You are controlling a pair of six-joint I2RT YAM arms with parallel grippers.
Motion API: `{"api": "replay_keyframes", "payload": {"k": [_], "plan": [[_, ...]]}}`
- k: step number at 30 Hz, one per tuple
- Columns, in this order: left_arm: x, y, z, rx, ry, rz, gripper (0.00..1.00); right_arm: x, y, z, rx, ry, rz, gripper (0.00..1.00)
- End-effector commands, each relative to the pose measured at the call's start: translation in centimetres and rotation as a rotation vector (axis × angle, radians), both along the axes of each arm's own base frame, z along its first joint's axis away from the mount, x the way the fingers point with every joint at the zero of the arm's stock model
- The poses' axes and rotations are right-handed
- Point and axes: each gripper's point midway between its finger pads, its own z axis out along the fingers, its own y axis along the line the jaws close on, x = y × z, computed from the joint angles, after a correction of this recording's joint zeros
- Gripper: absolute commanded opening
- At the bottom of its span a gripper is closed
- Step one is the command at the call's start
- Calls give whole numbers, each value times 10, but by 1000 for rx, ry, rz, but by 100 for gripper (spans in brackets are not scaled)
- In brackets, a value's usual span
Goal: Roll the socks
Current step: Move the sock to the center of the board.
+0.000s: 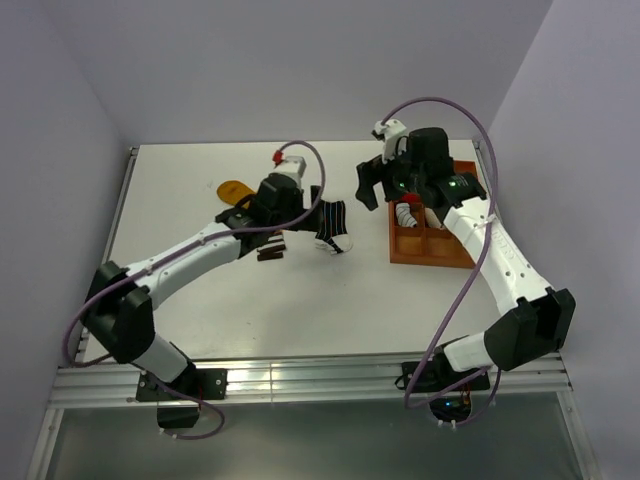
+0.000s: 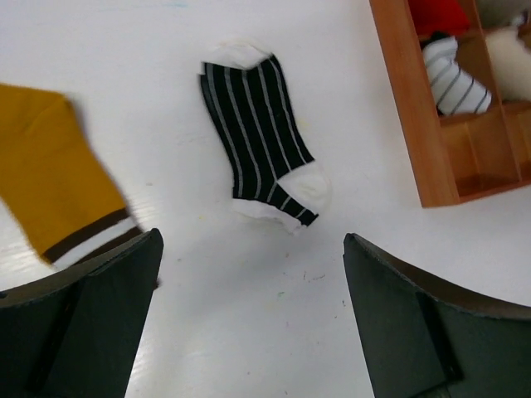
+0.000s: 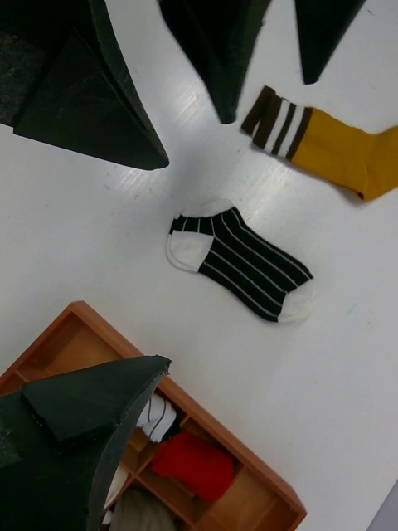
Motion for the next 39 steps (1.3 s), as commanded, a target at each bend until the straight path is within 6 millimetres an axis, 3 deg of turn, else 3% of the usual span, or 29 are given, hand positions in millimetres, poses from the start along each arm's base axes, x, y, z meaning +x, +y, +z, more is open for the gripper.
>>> {"api": "replay_keyframes", "payload": {"k": [1,2,4,6,7,12,18,29,35,39], "plan": [[-8,-47,-25,78,-54,-174,96,4,-25,12,16,-38,-39,100],[-10,-55,-31,108,-59,-203,96,8,-40,10,21,-33,-71,100],[-19,-73,-58,157,-28,-263,95,8,-51,0,28,-3,-78,100],[-18,-84,-67,178,-31,-304,94,9,-65,-12,18,27,-108,100],[-20,-90,-81,199,-15,-327,92,10,-68,-17,12,31,-110,100],[-13,-106,-91,246,-71,-378,91,9,-79,-38,-6,58,-128,100],[-7,-107,-88,313,-150,-413,92,9,-81,-50,-10,82,-119,100],[-4,-116,-120,456,-137,-565,86,10,-82,-56,1,112,-116,98],[3,-120,-134,420,-82,-586,85,8,-82,-57,2,119,-110,97],[4,-111,-147,364,-1,-577,85,8,-84,-57,1,120,-109,96]]}}
